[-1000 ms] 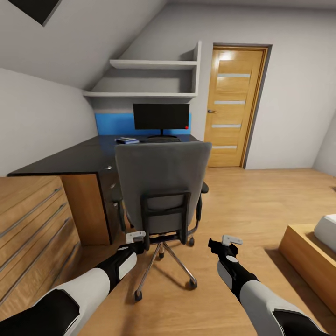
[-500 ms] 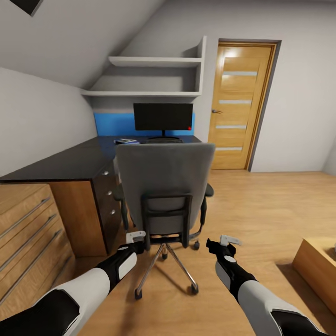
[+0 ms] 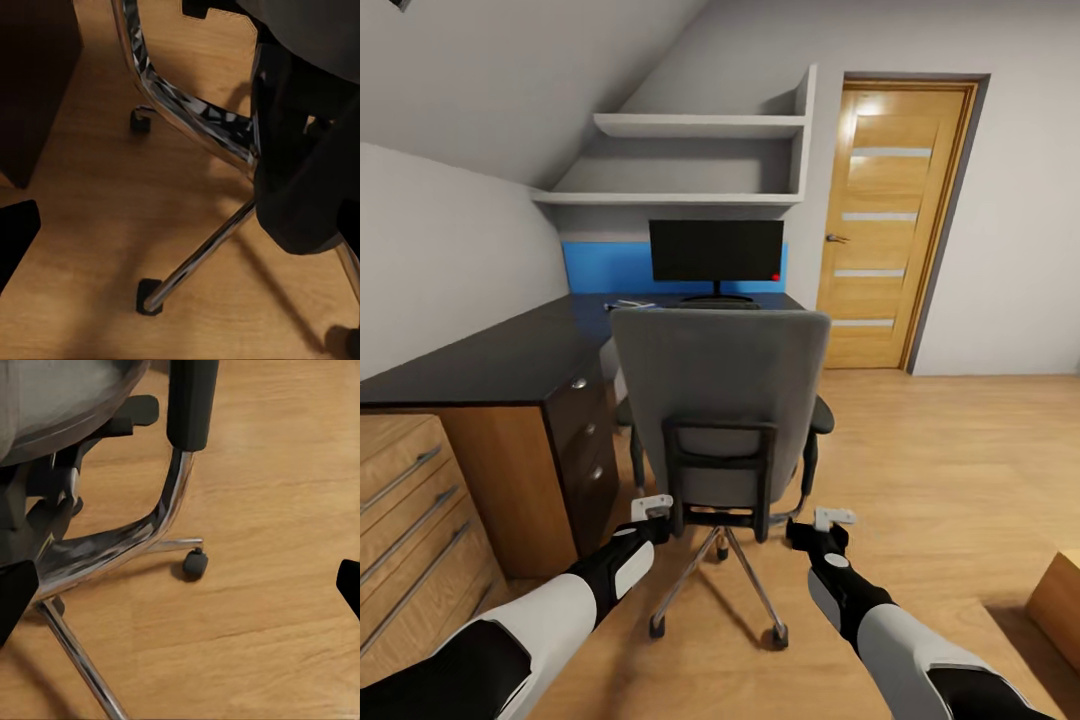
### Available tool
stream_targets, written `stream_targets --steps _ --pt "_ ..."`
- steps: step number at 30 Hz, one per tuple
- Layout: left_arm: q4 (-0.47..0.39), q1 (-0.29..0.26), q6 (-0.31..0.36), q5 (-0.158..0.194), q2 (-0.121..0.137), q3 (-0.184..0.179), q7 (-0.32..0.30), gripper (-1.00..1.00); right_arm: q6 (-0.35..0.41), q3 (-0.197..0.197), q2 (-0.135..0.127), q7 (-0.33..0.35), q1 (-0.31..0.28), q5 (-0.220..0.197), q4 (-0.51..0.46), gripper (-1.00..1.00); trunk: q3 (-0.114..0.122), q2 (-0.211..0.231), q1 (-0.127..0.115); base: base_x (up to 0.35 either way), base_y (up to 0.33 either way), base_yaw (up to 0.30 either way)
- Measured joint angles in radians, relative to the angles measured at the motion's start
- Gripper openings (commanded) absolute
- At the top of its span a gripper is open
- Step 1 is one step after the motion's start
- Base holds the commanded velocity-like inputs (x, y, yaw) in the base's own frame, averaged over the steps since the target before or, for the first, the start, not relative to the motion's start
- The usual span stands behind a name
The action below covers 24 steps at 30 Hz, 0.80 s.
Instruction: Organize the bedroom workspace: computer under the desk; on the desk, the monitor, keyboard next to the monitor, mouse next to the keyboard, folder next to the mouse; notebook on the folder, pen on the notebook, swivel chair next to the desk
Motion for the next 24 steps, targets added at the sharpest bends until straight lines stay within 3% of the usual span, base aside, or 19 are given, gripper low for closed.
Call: stream_targets --steps 13,24 --pt "-0.001 0.000 0.001 0.002 0.001 0.000 -0.004 1.00 -0.027 0.001 0.000 -0.002 0.000 0.001 0.000 1.00 -0.002 0.000 0.000 0.279 0.000 0.029" --pt "-0.001 0.000 0.003 0.002 0.001 -0.001 -0.004 1.00 -0.028 0.001 -0.002 -0.007 0.000 0.001 -0.001 1.00 -0.013 0.000 0.001 0.059 0.000 0.053"
